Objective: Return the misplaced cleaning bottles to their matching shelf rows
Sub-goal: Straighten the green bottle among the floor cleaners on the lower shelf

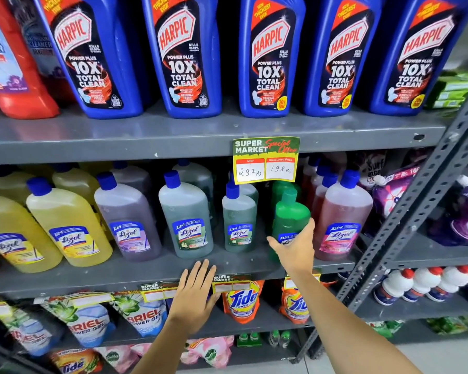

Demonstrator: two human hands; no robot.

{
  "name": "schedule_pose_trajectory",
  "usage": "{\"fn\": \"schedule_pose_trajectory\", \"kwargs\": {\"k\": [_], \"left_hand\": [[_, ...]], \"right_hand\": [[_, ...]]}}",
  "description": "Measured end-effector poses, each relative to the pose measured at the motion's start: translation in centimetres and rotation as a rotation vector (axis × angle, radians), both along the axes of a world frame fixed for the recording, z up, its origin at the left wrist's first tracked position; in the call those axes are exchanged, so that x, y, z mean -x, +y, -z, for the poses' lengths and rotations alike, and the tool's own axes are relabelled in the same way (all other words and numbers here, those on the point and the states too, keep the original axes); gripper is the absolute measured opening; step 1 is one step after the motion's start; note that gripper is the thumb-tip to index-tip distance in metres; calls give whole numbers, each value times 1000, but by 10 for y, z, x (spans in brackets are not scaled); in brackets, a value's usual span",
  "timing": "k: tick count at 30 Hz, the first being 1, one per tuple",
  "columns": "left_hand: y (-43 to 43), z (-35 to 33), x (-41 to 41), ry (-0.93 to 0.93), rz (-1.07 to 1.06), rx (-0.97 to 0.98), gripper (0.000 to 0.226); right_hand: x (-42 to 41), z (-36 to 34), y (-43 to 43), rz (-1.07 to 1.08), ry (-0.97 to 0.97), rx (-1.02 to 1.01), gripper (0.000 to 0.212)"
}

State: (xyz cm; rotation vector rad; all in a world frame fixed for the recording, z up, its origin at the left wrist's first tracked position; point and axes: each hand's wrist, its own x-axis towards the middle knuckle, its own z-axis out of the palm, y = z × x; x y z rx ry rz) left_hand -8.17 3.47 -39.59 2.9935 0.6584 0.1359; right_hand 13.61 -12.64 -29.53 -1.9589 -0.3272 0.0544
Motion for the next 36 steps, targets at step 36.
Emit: {"fn": "schedule_pose_trajectory", "kwargs": {"k": [36], "left_hand": [[-10,-24,-5,118,-12,62,107]], "right_hand": [[-20,12,3,-90,5,-46,121]]}}
